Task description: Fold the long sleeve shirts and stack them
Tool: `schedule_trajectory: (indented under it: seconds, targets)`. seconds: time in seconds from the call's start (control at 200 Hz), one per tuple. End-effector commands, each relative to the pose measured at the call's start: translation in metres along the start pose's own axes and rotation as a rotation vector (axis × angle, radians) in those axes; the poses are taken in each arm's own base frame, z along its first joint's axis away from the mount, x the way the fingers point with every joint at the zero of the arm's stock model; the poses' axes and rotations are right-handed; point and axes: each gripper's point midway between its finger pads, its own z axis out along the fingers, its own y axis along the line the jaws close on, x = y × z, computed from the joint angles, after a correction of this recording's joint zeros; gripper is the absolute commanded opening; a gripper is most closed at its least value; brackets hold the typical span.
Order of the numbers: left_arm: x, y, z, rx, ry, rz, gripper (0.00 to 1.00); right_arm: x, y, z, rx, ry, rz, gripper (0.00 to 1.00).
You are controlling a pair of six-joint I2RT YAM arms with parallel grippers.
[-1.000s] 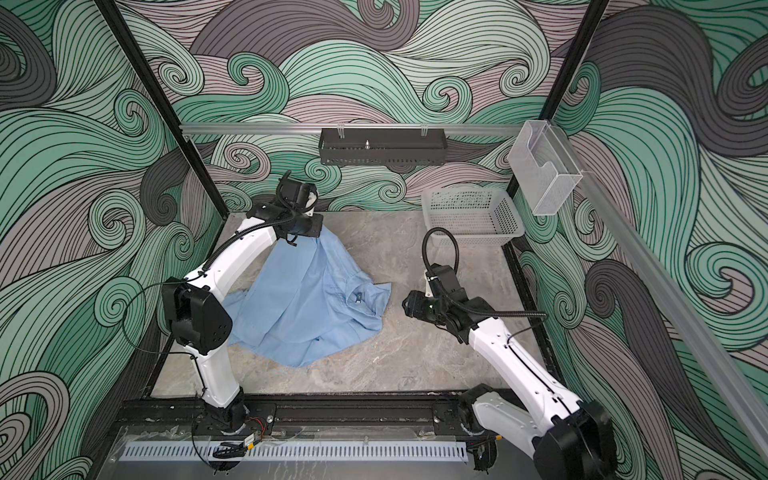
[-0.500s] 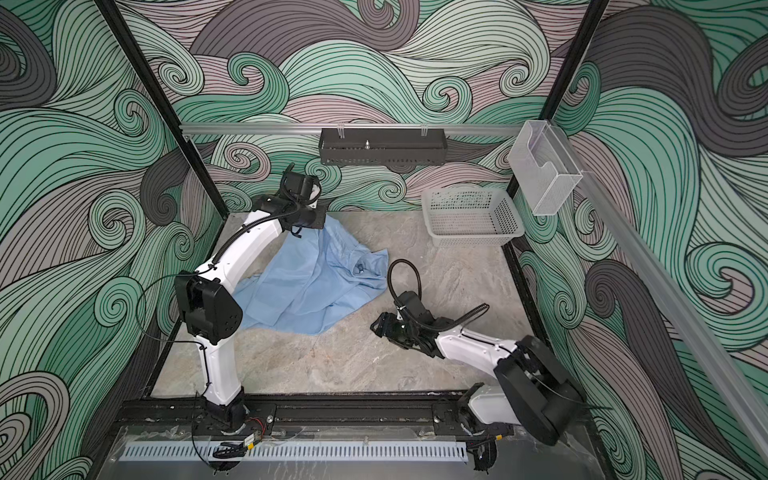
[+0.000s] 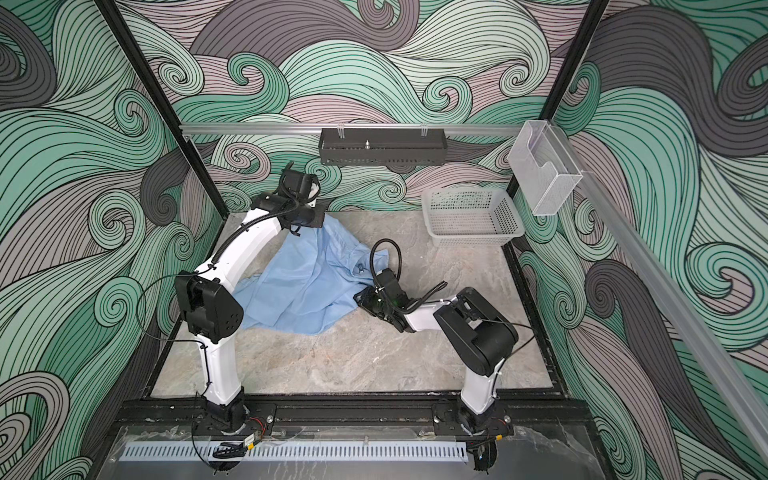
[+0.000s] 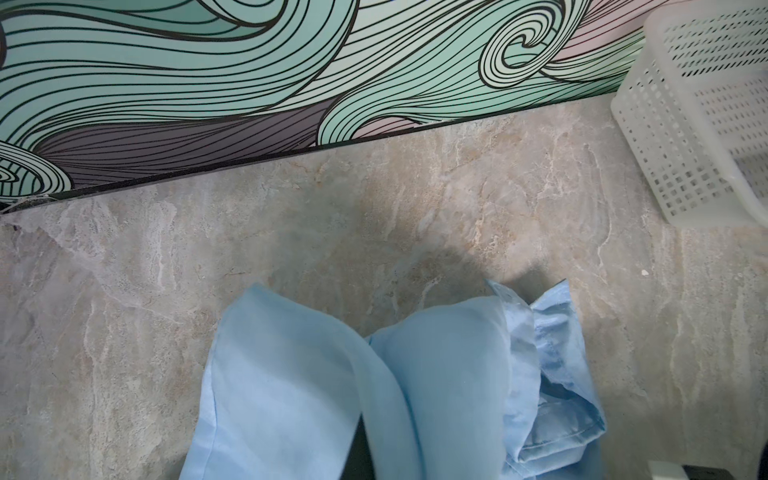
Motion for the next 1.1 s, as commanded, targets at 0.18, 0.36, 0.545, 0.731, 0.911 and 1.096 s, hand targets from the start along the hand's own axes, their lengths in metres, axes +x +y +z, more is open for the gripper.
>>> schedule_trajectory:
  seconds: [0.18, 0.36, 0.545, 0.731, 0.911, 1.096]
  targets:
    - [-0.03, 0.031, -0.011, -0.035, -0.052, -0.031, 0.0, 0.036, -0.012, -0.091, 0.082, 0.045, -0.051, 0.0]
    - [-0.053, 0.041, -0.004, -0.059, -0.084, -0.034, 0.0, 0.063, -0.037, -0.165, 0.156, 0.073, -0.051, 0.0]
    - [-0.071, 0.036, 0.005, -0.039, -0.122, -0.055, 0.0, 0.103, -0.077, -0.189, 0.217, 0.191, 0.035, 0.0]
    - [-0.07, 0.028, 0.032, -0.007, -0.116, -0.083, 0.0, 0.124, -0.103, -0.2, 0.285, 0.267, 0.049, 0.0]
    - [-0.043, -0.008, 0.08, 0.063, -0.031, -0.079, 0.0, 0.124, -0.109, -0.2, 0.315, 0.267, 0.034, 0.0]
    - [-0.026, -0.029, 0.105, 0.119, 0.018, -0.096, 0.06, 0.111, -0.102, -0.205, 0.344, 0.227, -0.015, 0.1]
